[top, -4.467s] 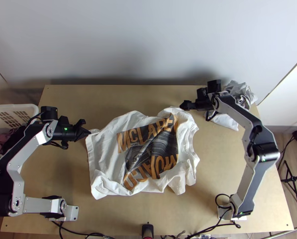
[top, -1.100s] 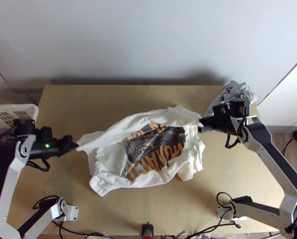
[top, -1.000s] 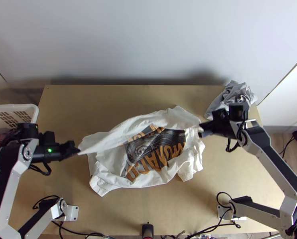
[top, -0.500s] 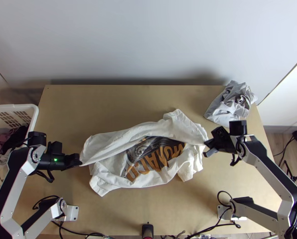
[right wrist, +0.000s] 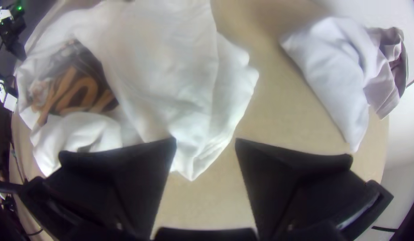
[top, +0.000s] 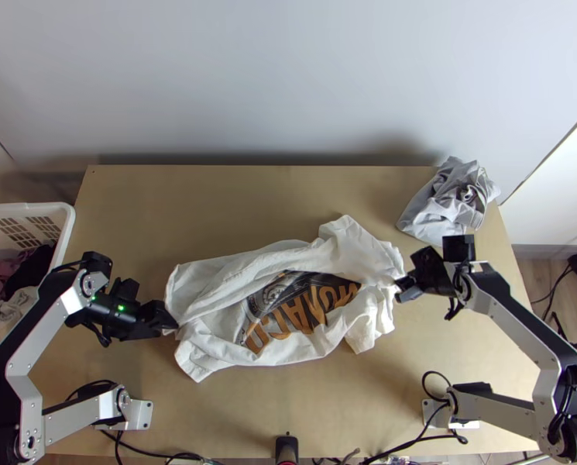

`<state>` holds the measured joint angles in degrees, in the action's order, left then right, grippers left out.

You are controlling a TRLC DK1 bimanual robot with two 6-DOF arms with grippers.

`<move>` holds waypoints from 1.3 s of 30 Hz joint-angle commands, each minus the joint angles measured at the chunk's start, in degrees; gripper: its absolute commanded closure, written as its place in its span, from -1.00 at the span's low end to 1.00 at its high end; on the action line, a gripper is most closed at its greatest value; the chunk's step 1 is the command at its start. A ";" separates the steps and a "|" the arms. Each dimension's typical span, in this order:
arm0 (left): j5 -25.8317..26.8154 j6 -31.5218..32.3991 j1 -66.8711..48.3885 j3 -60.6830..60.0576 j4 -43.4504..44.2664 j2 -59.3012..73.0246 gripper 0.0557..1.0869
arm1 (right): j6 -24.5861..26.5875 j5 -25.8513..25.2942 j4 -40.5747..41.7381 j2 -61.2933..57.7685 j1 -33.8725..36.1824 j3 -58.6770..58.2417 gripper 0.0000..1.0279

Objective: Fold the t-shirt

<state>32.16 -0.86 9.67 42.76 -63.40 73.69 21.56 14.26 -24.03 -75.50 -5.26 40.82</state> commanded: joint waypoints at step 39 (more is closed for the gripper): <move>-10.19 18.71 -35.69 -6.82 6.27 -24.38 -0.91 | -16.73 2.44 -27.56 29.71 -17.42 -1.88 -0.81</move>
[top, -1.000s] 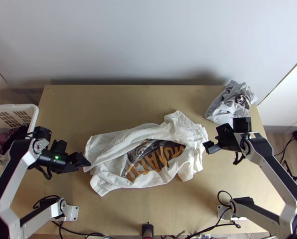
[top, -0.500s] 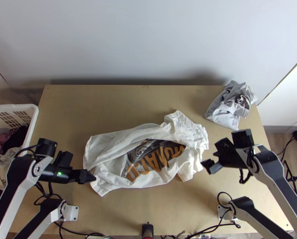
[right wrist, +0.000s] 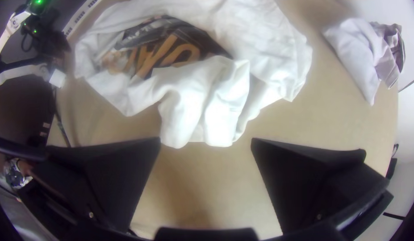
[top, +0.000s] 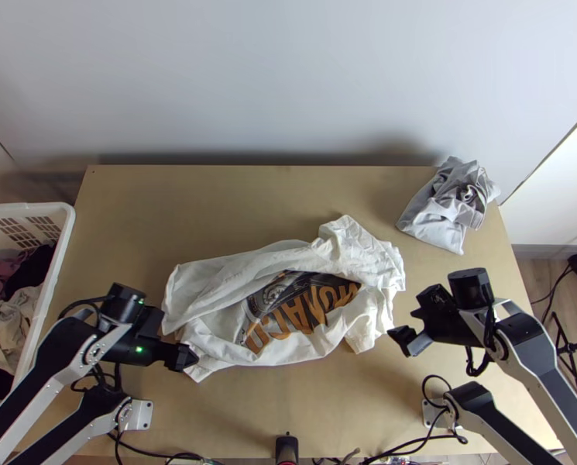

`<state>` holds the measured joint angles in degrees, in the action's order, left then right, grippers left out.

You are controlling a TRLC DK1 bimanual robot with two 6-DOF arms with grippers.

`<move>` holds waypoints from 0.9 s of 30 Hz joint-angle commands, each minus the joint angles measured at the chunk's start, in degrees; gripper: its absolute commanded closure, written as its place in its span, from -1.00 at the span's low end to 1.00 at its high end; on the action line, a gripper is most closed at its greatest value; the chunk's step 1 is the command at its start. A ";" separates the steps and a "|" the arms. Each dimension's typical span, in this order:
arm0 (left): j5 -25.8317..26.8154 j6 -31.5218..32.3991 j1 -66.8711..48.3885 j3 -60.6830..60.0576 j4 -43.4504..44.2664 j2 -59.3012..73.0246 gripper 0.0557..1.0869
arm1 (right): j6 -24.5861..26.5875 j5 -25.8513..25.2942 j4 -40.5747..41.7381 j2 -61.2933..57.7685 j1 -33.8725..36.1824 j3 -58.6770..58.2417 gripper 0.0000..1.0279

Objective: Fold the t-shirt

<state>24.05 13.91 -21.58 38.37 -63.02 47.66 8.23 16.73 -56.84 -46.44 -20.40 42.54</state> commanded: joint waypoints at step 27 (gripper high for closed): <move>-7.79 6.57 -4.43 -6.55 13.45 4.90 0.89 | -5.77 -7.50 22.56 -7.00 -9.13 -11.87 0.85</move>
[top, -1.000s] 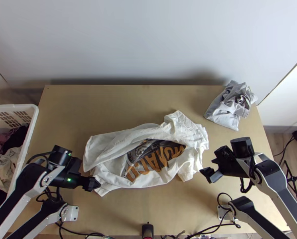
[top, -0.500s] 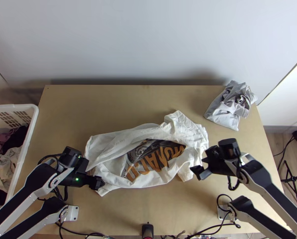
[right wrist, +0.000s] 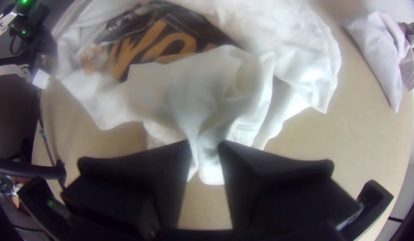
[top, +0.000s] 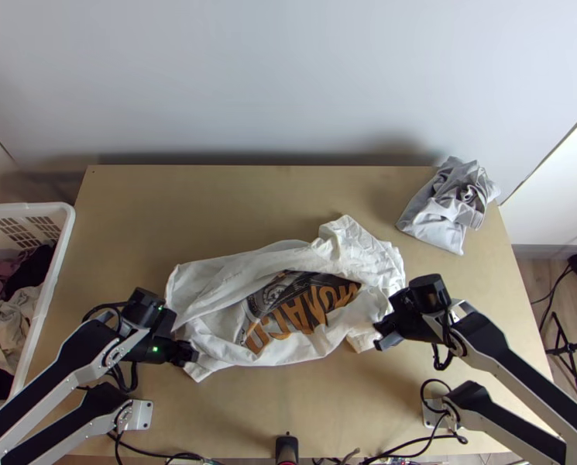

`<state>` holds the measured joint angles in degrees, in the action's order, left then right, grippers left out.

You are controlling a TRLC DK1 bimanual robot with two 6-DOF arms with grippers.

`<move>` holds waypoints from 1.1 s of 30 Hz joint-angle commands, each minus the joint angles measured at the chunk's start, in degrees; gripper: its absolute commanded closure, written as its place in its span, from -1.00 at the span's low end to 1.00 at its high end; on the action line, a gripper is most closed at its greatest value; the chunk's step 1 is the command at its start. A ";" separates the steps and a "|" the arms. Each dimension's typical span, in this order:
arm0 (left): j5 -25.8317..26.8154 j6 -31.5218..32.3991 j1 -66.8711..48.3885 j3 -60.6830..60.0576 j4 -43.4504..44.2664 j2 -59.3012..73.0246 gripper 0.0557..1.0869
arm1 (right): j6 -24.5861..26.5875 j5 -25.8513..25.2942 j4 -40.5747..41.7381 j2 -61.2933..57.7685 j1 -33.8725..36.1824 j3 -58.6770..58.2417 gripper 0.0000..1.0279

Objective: Fold the t-shirt

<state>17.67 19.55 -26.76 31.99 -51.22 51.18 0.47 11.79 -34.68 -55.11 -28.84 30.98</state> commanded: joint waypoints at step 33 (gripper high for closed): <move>10.54 -3.73 15.87 12.05 -6.08 -3.37 0.65 | 6.30 0.07 -4.08 -10.45 4.49 22.98 0.91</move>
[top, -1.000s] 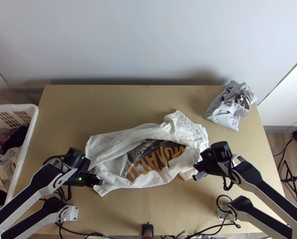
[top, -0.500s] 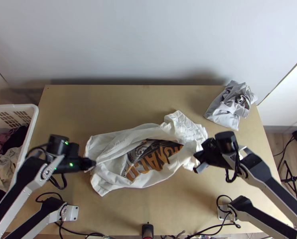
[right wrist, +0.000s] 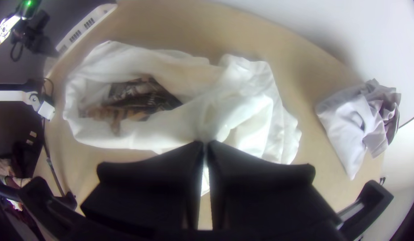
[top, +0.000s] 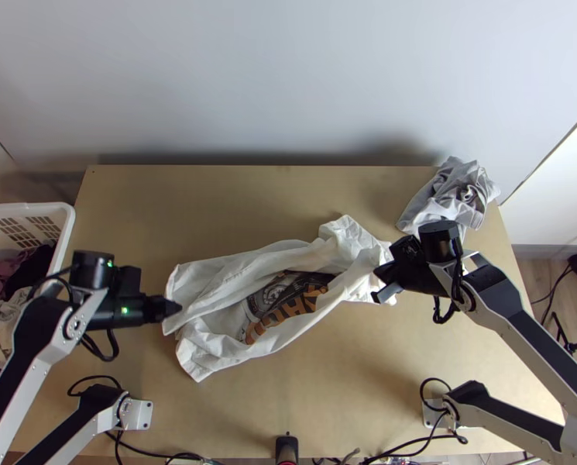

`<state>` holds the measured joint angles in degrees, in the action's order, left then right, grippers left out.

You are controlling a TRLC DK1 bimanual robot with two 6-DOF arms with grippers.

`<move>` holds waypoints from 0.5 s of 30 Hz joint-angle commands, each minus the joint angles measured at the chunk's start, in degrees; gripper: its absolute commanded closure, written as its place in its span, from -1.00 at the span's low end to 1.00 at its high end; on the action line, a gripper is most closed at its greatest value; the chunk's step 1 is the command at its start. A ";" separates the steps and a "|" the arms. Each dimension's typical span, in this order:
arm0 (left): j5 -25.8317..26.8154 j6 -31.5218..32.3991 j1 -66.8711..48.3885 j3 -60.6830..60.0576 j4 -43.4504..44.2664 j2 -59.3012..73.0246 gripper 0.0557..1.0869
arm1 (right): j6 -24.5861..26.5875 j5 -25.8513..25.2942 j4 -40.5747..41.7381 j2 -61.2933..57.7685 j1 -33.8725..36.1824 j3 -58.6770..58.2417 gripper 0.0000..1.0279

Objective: Fold the t-shirt

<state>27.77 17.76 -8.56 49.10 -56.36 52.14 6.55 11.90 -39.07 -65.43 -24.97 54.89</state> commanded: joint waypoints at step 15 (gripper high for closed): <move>-7.29 -3.78 -11.39 -15.18 2.22 -6.00 -0.89 | -0.31 -0.04 0.66 0.74 0.45 -0.75 0.90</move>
<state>23.44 14.28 -17.76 37.47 -57.41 45.58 6.87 11.92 -38.61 -64.71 -24.34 53.47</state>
